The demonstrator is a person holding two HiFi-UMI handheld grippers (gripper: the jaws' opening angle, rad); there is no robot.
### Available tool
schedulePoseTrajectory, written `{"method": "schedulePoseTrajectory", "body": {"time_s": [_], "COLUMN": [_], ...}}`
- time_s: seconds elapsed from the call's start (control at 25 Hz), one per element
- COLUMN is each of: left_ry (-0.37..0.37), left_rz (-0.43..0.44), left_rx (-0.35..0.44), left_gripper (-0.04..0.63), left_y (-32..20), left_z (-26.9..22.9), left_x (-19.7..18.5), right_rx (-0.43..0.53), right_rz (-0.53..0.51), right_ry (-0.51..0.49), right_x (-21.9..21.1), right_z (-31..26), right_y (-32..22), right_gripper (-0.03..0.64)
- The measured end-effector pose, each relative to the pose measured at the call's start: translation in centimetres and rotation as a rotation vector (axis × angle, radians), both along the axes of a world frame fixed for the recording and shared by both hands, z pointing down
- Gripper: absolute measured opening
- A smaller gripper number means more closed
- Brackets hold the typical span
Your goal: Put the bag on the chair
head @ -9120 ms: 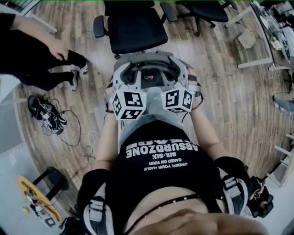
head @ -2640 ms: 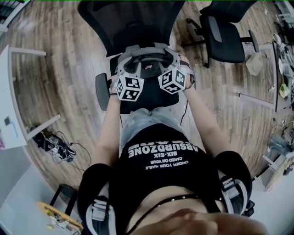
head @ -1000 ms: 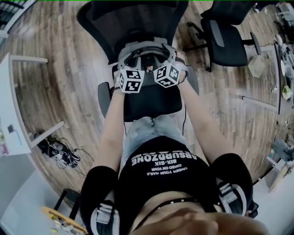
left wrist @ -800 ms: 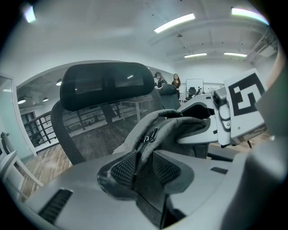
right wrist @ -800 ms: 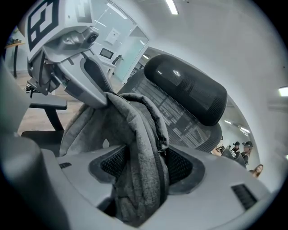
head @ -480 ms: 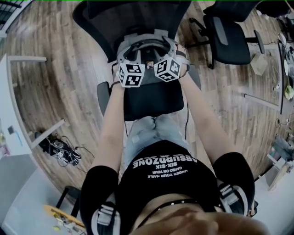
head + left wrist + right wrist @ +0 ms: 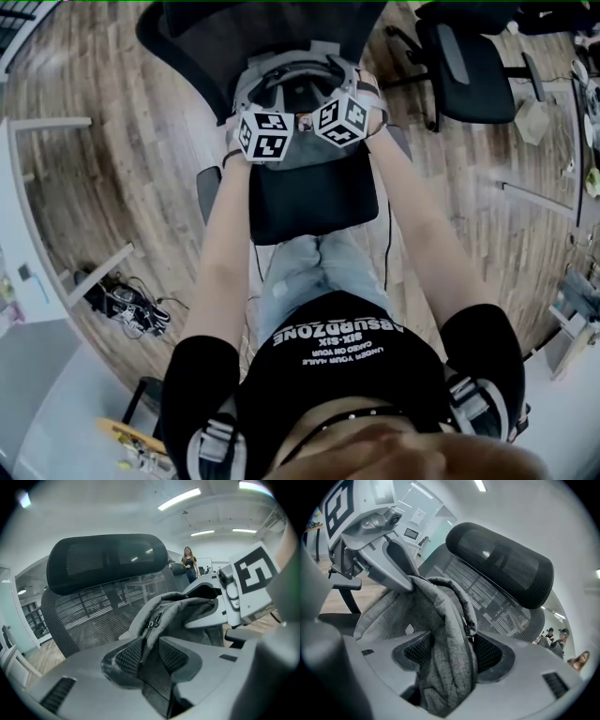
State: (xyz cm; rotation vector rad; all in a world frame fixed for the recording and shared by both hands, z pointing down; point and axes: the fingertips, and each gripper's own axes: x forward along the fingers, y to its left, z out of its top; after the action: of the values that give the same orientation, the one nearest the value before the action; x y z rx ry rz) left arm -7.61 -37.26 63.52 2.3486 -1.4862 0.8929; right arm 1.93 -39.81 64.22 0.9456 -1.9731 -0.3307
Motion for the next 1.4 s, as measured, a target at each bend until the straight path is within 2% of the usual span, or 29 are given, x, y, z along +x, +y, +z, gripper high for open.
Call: {"method": "schedulePoseTrajectory", "body": {"time_s": [0.28, 0.48, 0.84, 1.04, 1.24, 1.4], "left_ry": [-0.124, -0.112, -0.125, -0.1, -0.085, -0.024], "left_rz": [0.065, 0.048, 0.068, 0.042, 0.037, 0.011], "left_rx": [0.055, 0.036, -0.008, -0.009, 0.051, 0.069], "left_gripper": [0.115, 0.115, 0.115, 0.115, 0.117, 0.117], "left_y": [-1.6, -2.9, -4.4, -4.2, -2.8, -1.5], "left_z": [1.4, 2.2, 3.3, 2.5, 0.7, -1.2], "left_x": [-0.1, -0.1, -0.1, -0.2, -0.4, -0.1], "right_rx": [-0.018, -0.035, -0.04, -0.072, -0.086, -0.075], "right_rz": [-0.01, -0.004, 0.006, 0.022, 0.056, 0.079], "right_ry": [0.008, 0.014, 0.037, 0.031, -0.021, -0.103], "right_x": [-0.4, -0.3, -0.3, -0.4, -0.3, 0.2], "right_z": [1.0, 1.6, 2.3, 2.0, 0.3, -1.5], "right_y": [-1.8, -2.8, -3.8, -3.5, -2.3, -0.7], "right_gripper": [0.287, 0.288, 0.288, 0.291, 0.305, 0.318]}}
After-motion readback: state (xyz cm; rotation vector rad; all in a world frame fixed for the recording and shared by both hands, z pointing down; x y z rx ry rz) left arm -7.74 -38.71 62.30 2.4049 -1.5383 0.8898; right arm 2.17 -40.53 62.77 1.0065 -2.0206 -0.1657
